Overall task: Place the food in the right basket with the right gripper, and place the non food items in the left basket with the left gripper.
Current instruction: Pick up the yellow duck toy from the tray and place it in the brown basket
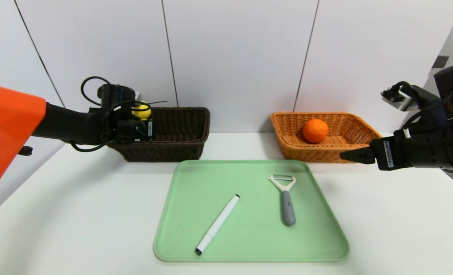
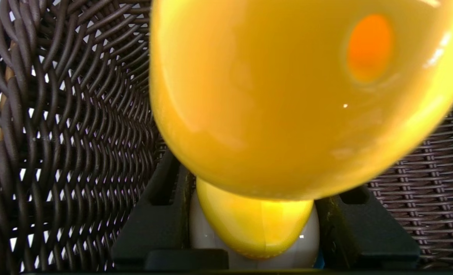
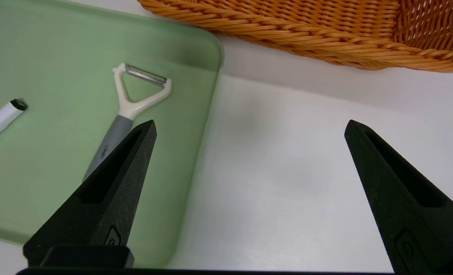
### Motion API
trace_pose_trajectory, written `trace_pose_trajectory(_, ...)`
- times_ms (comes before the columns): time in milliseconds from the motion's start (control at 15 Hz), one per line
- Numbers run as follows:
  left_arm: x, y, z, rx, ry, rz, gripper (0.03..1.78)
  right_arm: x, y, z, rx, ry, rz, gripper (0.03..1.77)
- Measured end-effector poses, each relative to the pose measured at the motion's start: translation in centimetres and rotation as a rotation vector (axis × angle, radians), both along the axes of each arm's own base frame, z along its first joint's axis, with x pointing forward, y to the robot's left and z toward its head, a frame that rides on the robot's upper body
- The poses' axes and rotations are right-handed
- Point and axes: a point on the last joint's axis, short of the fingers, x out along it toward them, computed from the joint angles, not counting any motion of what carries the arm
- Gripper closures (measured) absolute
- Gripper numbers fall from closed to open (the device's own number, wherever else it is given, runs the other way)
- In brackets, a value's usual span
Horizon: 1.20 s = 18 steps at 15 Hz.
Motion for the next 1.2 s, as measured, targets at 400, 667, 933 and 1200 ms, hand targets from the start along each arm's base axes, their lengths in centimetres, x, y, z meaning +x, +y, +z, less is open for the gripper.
trace_pose_trajectory(400,-0.1,0.0,0.0,0.002,0.001,0.001,0.94,0.7,-1.2,0.1,-0.026,-0.009,-0.029,0.1)
trace_pose_trajectory(667,0.0,0.0,0.0,0.002,0.001,-0.001,0.94,0.7,-1.8,-0.1,-0.029,-0.002,-0.06,0.1)
trace_pose_trajectory(933,0.0,-0.1,0.1,0.001,-0.003,-0.001,0.74,0.8,-1.9,-0.3,-0.03,0.003,-0.062,0.1)
trace_pose_trajectory(1200,0.1,0.0,0.4,-0.001,-0.012,0.0,0.48,0.6,-1.9,-0.3,-0.031,0.006,-0.062,0.1)
